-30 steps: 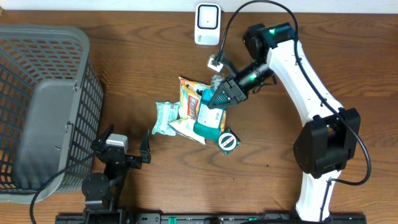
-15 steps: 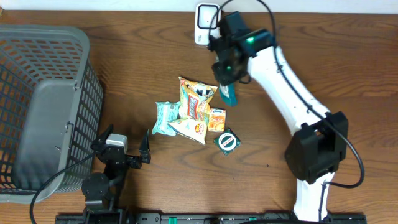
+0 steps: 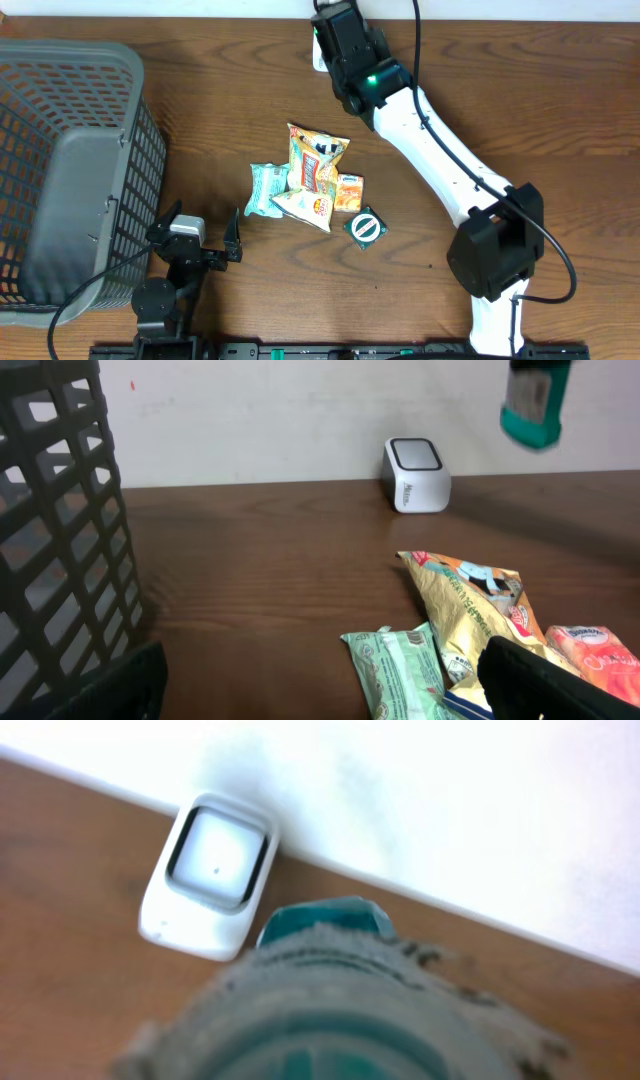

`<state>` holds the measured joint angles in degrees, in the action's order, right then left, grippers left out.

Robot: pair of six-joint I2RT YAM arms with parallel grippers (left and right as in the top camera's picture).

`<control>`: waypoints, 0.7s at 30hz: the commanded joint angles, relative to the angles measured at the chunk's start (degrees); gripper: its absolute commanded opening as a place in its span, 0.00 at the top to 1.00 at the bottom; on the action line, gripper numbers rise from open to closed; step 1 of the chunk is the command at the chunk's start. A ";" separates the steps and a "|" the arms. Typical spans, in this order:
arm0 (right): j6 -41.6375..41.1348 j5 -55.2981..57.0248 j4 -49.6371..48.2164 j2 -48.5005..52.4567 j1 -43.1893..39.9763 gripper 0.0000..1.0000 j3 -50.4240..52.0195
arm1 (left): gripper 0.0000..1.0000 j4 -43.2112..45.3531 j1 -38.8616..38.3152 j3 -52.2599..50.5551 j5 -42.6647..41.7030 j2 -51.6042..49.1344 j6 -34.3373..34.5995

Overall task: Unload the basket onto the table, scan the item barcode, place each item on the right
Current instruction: 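Hold the bottle cap against the white scanner face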

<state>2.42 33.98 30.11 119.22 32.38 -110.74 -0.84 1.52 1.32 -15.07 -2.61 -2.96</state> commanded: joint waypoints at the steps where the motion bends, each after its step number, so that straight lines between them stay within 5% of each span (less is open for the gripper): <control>1: 9.25 13.51 -11.02 4.35 0.20 0.99 -0.98 | 0.02 -1.68 0.28 -1.09 -0.31 -0.15 0.28; 9: 26.40 17.14 -33.73 15.26 1.16 0.99 -5.55 | 0.02 -1.68 0.28 -1.09 -0.31 -0.15 0.28; 21: 44.96 18.05 -35.34 38.80 1.22 0.99 -34.84 | 0.03 -1.68 0.28 -1.09 -0.31 -0.15 0.28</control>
<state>38.28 49.01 -4.12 156.03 33.32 -139.31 -0.84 1.52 1.32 -15.07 -2.85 -2.96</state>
